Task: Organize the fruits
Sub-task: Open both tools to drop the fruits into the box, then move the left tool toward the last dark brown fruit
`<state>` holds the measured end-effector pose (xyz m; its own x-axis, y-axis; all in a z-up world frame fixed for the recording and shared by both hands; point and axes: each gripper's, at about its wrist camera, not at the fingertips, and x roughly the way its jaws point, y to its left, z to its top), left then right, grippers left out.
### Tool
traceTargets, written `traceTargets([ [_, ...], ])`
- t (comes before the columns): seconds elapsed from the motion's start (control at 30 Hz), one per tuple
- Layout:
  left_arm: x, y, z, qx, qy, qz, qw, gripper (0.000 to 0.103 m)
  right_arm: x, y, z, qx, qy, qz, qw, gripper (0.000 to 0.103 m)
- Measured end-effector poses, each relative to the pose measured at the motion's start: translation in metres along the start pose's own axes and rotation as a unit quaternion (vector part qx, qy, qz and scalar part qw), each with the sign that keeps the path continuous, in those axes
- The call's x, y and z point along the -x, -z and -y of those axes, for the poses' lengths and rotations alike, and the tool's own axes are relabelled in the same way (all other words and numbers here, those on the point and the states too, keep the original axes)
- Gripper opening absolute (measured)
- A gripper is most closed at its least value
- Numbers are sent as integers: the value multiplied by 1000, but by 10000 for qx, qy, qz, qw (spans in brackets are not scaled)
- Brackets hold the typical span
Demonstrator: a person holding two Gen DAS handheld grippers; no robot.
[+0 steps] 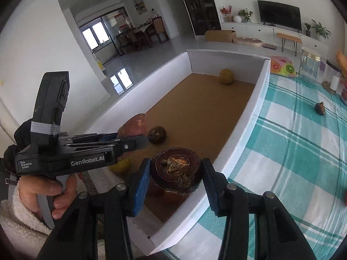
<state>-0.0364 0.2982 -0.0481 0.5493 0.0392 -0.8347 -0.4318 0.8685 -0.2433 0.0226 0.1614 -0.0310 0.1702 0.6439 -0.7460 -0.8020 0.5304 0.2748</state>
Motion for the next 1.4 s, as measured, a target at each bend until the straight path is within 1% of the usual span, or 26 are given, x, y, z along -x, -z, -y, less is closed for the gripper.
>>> traceTargets([
  [0.03, -7, 2, -3, 29, -106, -92, 9999, 45, -9, 0, -1, -7, 35, -97, 9999, 48],
  [0.1, -13, 2, -5, 39, -295, -122, 9995, 58, -19, -3, 4, -111, 107, -137, 9998, 55],
  [0.13, -9, 2, -7, 47, -328, -36, 9994, 70, -16, -5, 7, -197, 89, -41, 9998, 58],
  [0.17, -4, 1, -5, 49, -346, 114, 9993, 76, -8, -7, 12, -293, 41, 131, 9995, 59],
  [0.2, 2, -1, -2, 27, -371, 286, 9989, 78, 3, -9, 18, -377, 13, 343, 9987, 60],
  [0.23, 8, -5, 1, -21, -394, 448, 9982, 79, 18, -11, 26, -456, 50, 589, 9972, 65],
  [0.27, 14, -7, 7, -86, -380, 594, 9975, 79, 31, -10, 34, -516, 153, 827, 9951, 75],
  [0.3, 19, -8, 15, -156, -297, 715, 9969, 79, 45, -7, 43, -568, 311, 1053, 9923, 79],
  [0.33, 22, -12, 22, -235, -151, 807, 9964, 79, 59, -1, 54, -617, 511, 1256, 9888, 84],
  [0.4, 29, -9, 44, -451, 181, 909, 9947, 80, 76, 20, 77, -744, 977, 1457, 9817, 89],
  [0.43, 31, -6, 58, -588, 369, 920, 9933, 80, 78, 35, 92, -820, 1293, 1451, 9775, 91],
  [0.5, 32, 5, 92, -931, 824, 849, 9886, 83, 71, 66, 125, -1014, 1961, 1177, 9682, 91],
  [0.53, 30, 11, 111, -1131, 1071, 763, 9848, 84, 68, 84, 144, -1192, 2217, 997, 9627, 91],
  [0.6, 23, 26, 151, -1556, 1534, 519, 9744, 84, 70, 119, 177, -1621, 2592, 865, 9482, 91],
  [0.7, -1, 47, 205, -1978, 1949, 152, 9606, 85, 89, 160, 210, -2138, 2917, 1060, 9263, 91],
  [0.73, -13, 51, 220, -2072, 1947, 108, 9587, 84, 95, 169, 218, -2218, 3095, 1118, 9179, 91],
  [0.77, -27, 54, 233, -2118, 1847, 63, 9597, 84, 100, 177, 226, -2457, 3130, 1103, 9108, 91],
  [0.83, -53, 59, 246, -2105, 1635, 35, 9638, 84, 111, 181, 235, -2703, 2993, 1293, 9059, 91],
  [0.87, -68, 60, 250, -2082, 1528, 25, 9661, 84, 115, 183, 234, -2711, 3085, 1317, 9022, 91],
  [0.9, -78, 62, 253, -2091, 1400, 50, 9678, 84, 115, 183, 234, -2717, 3118, 1276, 9015, 91],
  [0.97, -95, 66, 255, -2209, 1102, 176, 9689, 84, 111, 184, 229, -2704, 3044, 1184, 9057, 91],
  [1.03, -109, 67, 256, -2385, 782, 318, 9675, 85, 104, 182, 229, -2646, 3046, 1124, 9081, 91],
  [1.1, -117, 67, 253, -2478, 584, 397, 9662, 85, 99, 179, 230, -2611, 3028, 1077, 9102, 91],
  [1.17, -122, 68, 249, -2477, 551, 427, 9663, 85, 95, 180, 232, -2615, 3014, 1013, 9113, 91],
  [1.23, -131, 71, 244, -2428, 488, 305, 9684, 84, 95, 181, 234, -2654, 2986, 1004, 9112, 91],
  [1.4, -130, 73, 247, -2489, 487, 298, 9669, 90, 94, 183, 239, -2777, 2902, 965, 9107, 91],
])
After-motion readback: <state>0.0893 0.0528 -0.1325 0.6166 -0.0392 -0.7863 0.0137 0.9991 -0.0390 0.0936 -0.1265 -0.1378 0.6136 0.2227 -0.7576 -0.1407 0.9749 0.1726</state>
